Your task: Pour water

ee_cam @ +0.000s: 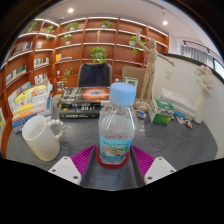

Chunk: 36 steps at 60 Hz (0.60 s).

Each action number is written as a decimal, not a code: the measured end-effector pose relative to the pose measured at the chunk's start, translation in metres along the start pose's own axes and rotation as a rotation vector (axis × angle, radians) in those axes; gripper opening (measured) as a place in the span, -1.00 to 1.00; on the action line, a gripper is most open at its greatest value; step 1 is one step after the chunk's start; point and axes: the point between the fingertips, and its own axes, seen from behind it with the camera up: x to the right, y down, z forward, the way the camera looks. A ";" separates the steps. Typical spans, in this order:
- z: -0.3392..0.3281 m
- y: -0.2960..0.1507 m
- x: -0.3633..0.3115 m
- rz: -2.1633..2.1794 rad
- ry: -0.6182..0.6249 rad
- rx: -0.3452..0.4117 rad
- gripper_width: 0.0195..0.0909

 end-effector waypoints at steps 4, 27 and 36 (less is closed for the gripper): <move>-0.013 0.001 -0.007 0.004 -0.023 -0.003 0.52; -0.149 -0.056 -0.019 0.037 -0.163 -0.017 0.70; -0.183 -0.099 -0.014 0.002 -0.176 0.058 0.67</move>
